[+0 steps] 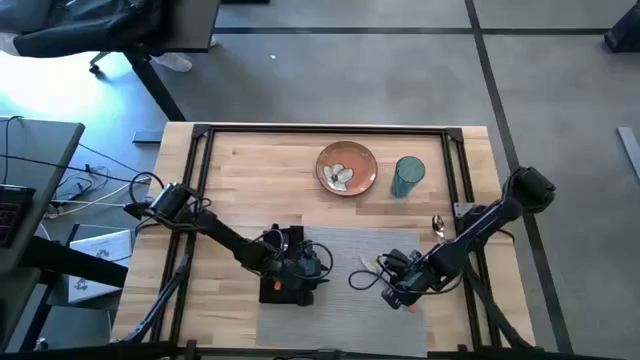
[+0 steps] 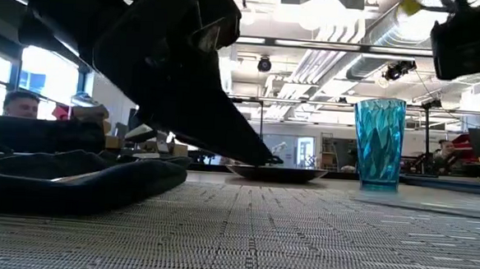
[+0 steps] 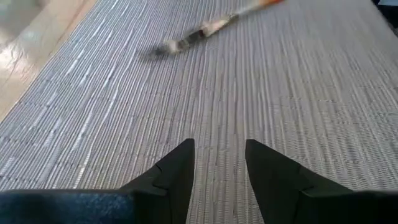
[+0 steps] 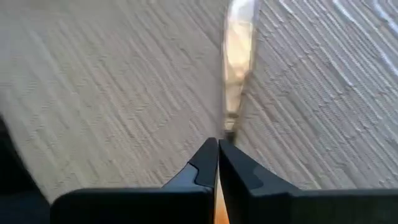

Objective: Set table place
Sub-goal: Put the orange table knife on the right side of the gray tablemat, then put the orange table knife on the right of the gray tablemat

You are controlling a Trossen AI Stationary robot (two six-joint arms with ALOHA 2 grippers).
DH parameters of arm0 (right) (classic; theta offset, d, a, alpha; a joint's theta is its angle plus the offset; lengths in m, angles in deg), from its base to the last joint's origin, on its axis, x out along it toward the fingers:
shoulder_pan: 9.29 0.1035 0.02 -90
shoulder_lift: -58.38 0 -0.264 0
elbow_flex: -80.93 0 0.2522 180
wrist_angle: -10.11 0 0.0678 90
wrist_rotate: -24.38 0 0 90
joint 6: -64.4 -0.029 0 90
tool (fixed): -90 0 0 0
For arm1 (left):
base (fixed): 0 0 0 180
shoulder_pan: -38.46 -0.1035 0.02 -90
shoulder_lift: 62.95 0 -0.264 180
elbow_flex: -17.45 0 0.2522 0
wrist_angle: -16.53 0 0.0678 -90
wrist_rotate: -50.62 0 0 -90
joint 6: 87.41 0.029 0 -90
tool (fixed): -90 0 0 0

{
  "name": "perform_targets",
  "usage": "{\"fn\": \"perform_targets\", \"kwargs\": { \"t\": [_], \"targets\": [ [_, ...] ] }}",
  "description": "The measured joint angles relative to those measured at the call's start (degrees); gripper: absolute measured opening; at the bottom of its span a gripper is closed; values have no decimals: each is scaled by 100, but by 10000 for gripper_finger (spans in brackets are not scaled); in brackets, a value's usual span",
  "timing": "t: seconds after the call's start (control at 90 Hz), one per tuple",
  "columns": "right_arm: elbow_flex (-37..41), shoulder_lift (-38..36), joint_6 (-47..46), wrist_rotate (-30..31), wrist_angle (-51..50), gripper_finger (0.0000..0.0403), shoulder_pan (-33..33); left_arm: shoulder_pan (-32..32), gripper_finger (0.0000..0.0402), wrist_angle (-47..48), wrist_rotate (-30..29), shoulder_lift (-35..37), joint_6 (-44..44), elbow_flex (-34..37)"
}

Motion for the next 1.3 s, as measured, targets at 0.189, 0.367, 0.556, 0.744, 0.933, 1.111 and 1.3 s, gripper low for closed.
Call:
{"fn": "perform_targets", "kwargs": {
  "t": [0.189, 0.367, 0.556, 0.744, 0.933, 1.111, 1.3],
  "targets": [
    [-2, -8, 18, 422, -4, 1, 75, 0, 129, -69, 170, 0, 126, -143],
    [99, -10, -93, 766, -9, 6, 90, -20, 129, -102, 184, 2, 115, -159],
    [227, -10, -280, 936, 48, 33, 339, -20, 129, 42, 182, 2, 119, -157],
    [226, -9, 741, 2178, 416, 39, 391, -30, 129, 8, 155, -146, 162, -157],
    [225, 340, 1728, 1834, 1279, 20, -180, -61, 129, -28, 254, -402, 113, -155],
    [227, 709, 1931, 1397, 1256, 2, -741, -83, 129, -38, 165, -543, 26, -155],
    [225, 864, 2122, 1024, 1276, 0, -1017, -91, 129, -21, 203, -576, -36, -157]
  ]
}}
